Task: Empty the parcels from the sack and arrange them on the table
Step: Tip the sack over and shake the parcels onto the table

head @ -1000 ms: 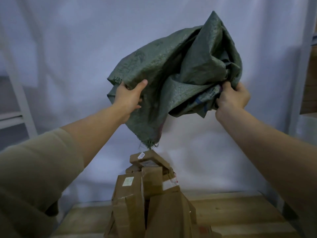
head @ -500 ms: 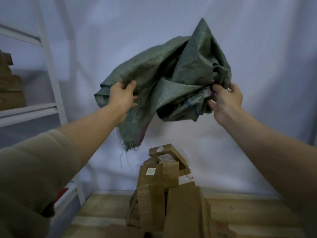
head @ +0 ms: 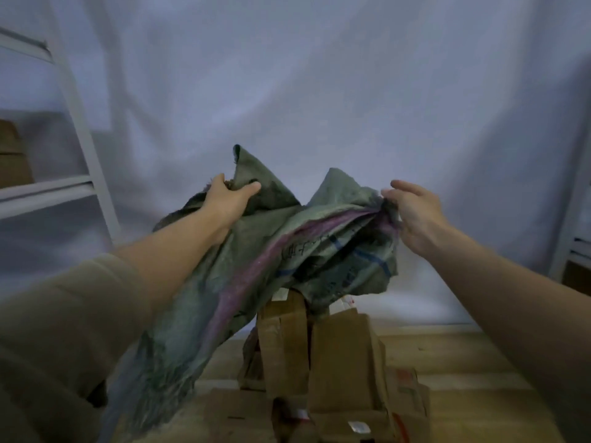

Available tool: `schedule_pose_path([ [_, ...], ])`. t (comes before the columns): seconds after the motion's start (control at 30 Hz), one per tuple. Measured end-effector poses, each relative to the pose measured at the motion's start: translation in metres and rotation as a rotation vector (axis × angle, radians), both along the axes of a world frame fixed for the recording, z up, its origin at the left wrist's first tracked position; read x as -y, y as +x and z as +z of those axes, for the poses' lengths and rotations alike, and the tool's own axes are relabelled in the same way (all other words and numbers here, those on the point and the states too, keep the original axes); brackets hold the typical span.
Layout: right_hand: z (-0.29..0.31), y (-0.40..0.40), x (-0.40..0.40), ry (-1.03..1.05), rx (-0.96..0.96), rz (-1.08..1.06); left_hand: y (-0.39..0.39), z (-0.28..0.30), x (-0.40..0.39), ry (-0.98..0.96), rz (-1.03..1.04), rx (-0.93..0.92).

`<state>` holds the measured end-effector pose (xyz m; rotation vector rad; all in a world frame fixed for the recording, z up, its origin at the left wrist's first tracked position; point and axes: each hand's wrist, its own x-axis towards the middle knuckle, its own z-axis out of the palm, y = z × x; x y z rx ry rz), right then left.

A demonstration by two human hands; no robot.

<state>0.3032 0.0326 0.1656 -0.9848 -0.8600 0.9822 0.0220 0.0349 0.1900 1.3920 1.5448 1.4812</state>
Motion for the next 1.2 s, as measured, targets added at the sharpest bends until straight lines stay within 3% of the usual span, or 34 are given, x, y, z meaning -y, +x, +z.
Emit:
schedule_pose_path([
  [0.1, -0.026, 0.01, 0.0, -0.125, 0.049, 0.057, 0.007, -0.029, 0.004, -0.059, -0.106, -0.236],
  [0.23, -0.049, 0.015, -0.002, -0.142, 0.121, 0.143, 0.03, -0.051, 0.017, 0.05, -0.17, -0.636],
  [0.3, -0.055, 0.016, -0.008, -0.112, 0.081, 0.215, 0.044, -0.055, 0.024, 0.085, -0.19, -0.939],
  [0.37, -0.051, 0.016, -0.012, -0.072, 0.007, 0.293, 0.054, -0.056, 0.024, 0.135, -0.096, -1.332],
  [0.43, -0.046, 0.017, -0.019, -0.024, 0.054, 0.319, 0.06, -0.05, 0.018, 0.251, 0.06, -1.526],
  [0.57, -0.059, 0.032, -0.034, -0.118, 0.381, 0.091, 0.057, -0.031, 0.009, 0.211, 0.256, -1.282],
  [0.63, -0.099, 0.061, -0.082, -0.24, 0.61, 0.016, 0.053, -0.023, 0.005, 0.169, 0.295, -1.229],
  [0.7, -0.133, 0.077, -0.114, -0.369, 0.719, 0.039, 0.051, -0.018, 0.002, 0.156, 0.329, -1.216],
  [0.87, -0.093, 0.06, -0.038, -0.438, 0.67, 0.165, 0.043, -0.005, 0.001, 0.075, 0.403, -1.164],
  [1.03, -0.066, 0.054, -0.066, -0.25, 0.394, -0.036, 0.018, 0.018, -0.007, 0.031, 0.496, -1.104],
  [1.2, -0.019, 0.047, -0.097, 0.044, 0.405, -0.367, -0.02, 0.037, -0.017, 0.096, 0.539, -0.868],
])
